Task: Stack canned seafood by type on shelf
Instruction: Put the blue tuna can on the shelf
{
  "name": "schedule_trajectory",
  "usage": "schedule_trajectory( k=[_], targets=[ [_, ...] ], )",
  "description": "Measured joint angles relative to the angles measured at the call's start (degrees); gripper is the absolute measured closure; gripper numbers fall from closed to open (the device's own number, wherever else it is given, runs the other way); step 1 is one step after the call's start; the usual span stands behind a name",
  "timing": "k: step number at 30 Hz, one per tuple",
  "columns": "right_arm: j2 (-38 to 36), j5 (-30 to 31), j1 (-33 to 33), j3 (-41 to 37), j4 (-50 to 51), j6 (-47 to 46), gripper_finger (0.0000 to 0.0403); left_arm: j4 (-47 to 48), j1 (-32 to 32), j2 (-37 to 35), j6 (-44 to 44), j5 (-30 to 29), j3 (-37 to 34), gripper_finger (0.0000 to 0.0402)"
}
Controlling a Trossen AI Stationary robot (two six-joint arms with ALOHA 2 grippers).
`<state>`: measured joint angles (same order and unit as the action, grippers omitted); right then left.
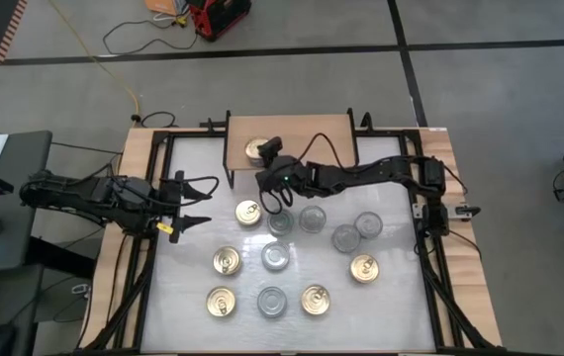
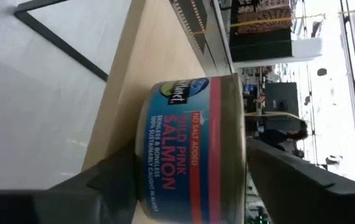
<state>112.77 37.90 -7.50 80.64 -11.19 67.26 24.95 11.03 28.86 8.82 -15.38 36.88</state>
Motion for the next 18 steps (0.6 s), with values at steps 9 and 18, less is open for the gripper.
schedule_trajectory(
  k=[9,18],
  targets=[
    [-0.4,1.5,2.4,0.0,0.6,-0.6,0.0035,0.2,0.0,0.0,0.5,0.0,0.0,0.0124],
    [-1.1,-1.1,1.2,1.5,5.4,-8.3,0.0042,0.1,0.0,0.0,0.7,0.0,0.0,0.0124]
  ],
)
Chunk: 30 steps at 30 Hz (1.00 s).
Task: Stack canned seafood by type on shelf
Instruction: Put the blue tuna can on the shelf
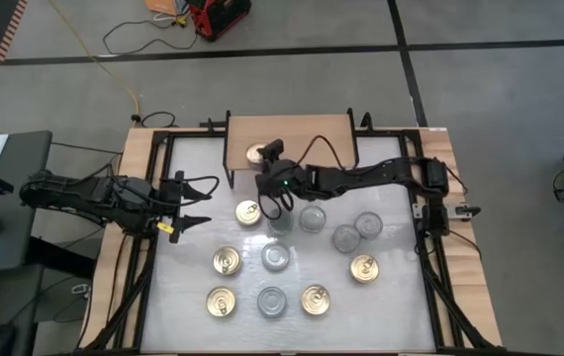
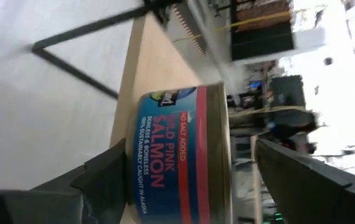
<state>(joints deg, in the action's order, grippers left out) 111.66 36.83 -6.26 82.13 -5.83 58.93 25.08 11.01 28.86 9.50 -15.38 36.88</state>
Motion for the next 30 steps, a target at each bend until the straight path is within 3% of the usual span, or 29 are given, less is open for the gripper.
schedule_trajectory(
  k=[7,18,30],
  targets=[
    [0.1,-4.1,-0.4,0.9,-0.1,-3.2,0.0042,-0.1,0.0,0.0,0.3,0.2,0.0,0.0124],
    [0.1,-5.0,-0.6,1.7,1.1,-6.0,0.0042,-0.1,0.0,0.0,-0.2,0.1,0.0,0.0124],
    [0.1,0.2,-0.8,1.7,2.0,-5.1,0.0043,0.0,0.0,0.0,-0.1,0.5,0.0,0.0124]
  ],
)
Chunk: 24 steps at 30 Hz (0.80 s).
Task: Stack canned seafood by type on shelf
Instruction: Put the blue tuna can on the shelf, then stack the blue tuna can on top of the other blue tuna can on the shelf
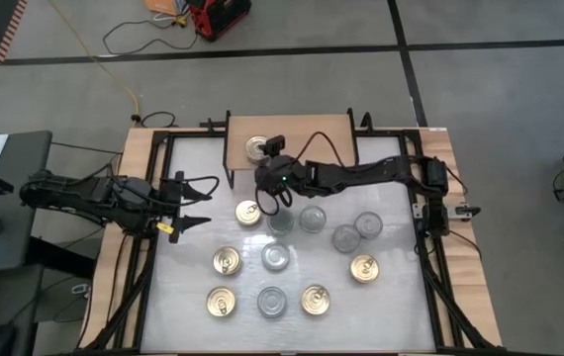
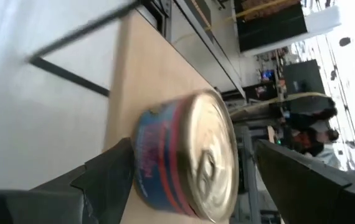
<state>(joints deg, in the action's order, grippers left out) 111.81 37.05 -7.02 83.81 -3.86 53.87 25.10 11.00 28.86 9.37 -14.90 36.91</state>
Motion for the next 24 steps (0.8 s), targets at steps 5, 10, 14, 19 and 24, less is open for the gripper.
schedule_trajectory(
  k=[5,10,14,19,24],
  targets=[
    [-0.3,0.6,1.5,0.0,0.2,0.0,0.0043,2.3,0.0,2.2,1.1,0.9,0.0,0.0124],
    [-2.7,2.3,6.8,0.0,2.9,-6.0,0.0043,4.4,0.0,8.8,2.4,2.3,0.0,0.0124],
    [-6.4,3.4,10.1,0.0,14.9,-20.6,0.0043,4.4,0.9,12.3,0.6,1.1,0.0,0.0124],
    [-11.5,0.4,13.1,-2.5,28.0,-43.6,0.0043,1.8,1.5,15.5,-1.6,-4.6,0.0,0.0124],
    [-14.3,0.7,18.0,-8.4,29.7,-55.7,0.0043,0.0,0.4,21.0,-1.7,-4.6,0.0,0.0124]
  ],
)
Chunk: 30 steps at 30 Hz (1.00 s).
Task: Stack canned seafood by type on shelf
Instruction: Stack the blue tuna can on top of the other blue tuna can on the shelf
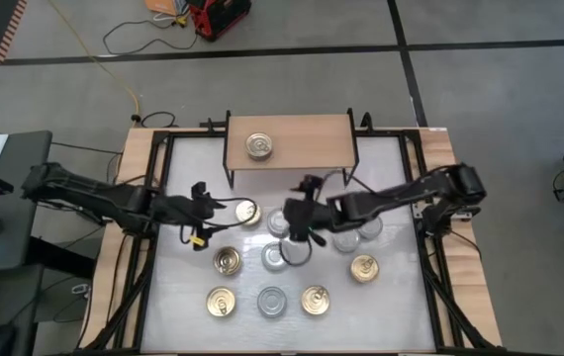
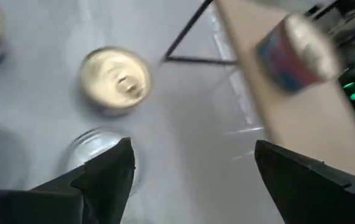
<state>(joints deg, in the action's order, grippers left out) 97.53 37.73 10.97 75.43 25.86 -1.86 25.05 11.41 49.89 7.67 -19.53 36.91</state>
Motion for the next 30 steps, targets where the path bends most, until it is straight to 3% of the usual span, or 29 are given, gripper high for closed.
schedule_trajectory(
  k=[5,10,12,15,19,27,30],
  targets=[
    [-1.6,0.1,3.9,-5.0,-1.3,-8.6,0.0043,-0.8,-1.7,6.2,2.1,0.6,0.0,0.0124],
    [-2.0,0.4,6.2,-8.2,-1.7,-12.7,0.0043,-2.0,-1.5,8.3,1.3,13.9,0.0,0.0127],
    [-2.0,0.8,7.0,-9.4,-1.7,-13.2,0.0043,-0.4,-0.2,8.3,1.6,15.4,0.0,0.013],
    [-2.0,3.0,7.5,-10.6,-2.2,-14.4,0.0043,5.4,2.6,8.4,5.6,12.5,0.0,0.0136],
    [-2.0,5.2,7.3,-10.8,-3.6,-14.2,0.0043,9.5,5.5,10.4,18.4,7.4,-0.3,0.0145],
    [-2.0,4.2,6.5,-10.8,-11.8,-8.6,0.0042,4.7,7.9,14.7,32.1,8.7,-1.5,0.0153],
    [-1.9,3.8,6.0,-10.8,-12.5,-7.2,0.0042,2.2,9.6,14.6,34.8,5.8,-1.4,0.0153]
  ],
)
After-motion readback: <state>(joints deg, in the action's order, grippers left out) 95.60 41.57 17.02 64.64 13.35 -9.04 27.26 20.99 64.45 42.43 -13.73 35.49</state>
